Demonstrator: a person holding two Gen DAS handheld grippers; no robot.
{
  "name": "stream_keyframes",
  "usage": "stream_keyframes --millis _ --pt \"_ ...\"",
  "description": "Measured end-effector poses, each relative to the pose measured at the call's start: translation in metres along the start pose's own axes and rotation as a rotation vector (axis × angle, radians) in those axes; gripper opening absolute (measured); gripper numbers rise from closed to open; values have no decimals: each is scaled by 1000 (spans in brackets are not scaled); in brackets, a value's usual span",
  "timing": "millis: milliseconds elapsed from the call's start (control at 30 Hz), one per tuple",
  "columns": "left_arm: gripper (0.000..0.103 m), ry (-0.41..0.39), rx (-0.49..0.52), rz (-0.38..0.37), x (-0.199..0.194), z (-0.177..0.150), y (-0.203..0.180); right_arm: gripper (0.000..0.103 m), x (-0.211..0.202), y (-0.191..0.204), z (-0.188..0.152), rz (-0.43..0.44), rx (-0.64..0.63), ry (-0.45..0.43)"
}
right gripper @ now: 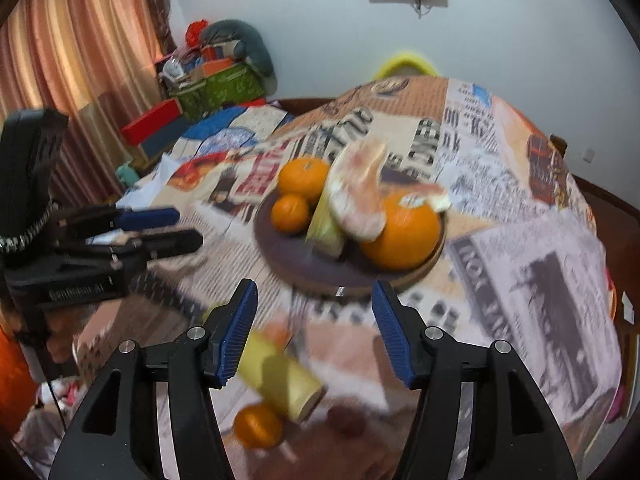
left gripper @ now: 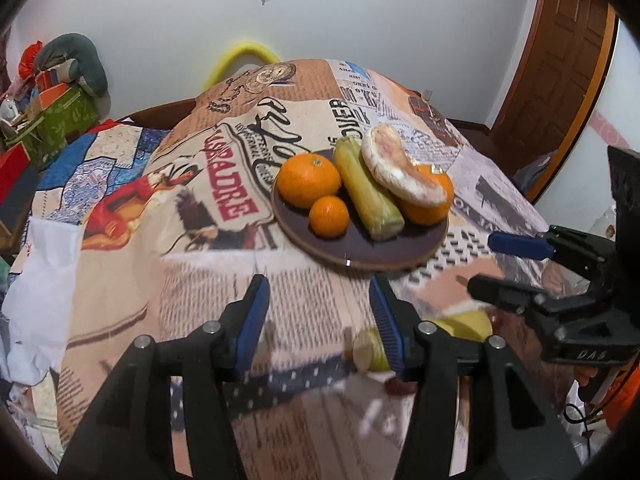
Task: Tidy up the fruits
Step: 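Withdraw both open grippers from the plate, moving the right toward a corn cob, then grasp the pale green corn cob with the right gripper while the left approaches a tangerine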
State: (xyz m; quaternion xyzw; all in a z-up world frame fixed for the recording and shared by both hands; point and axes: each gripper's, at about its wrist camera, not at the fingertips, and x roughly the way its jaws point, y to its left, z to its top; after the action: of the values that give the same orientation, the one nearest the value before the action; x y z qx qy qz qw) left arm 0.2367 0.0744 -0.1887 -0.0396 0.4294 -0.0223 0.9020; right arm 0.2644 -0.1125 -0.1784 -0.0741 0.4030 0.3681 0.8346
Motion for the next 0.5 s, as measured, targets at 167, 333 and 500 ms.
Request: stream_keyframes --millis 167,333,500 --pt "53 26 3 15 -6 -22 0 56 17 17 -18 30 -39 67" --pt "54 44 -5 15 -5 -36 3 58 36 30 -27 15 -116 120" --pt "54 68 -23 4 3 -40 5 65 45 27 -24 47 -125 145"
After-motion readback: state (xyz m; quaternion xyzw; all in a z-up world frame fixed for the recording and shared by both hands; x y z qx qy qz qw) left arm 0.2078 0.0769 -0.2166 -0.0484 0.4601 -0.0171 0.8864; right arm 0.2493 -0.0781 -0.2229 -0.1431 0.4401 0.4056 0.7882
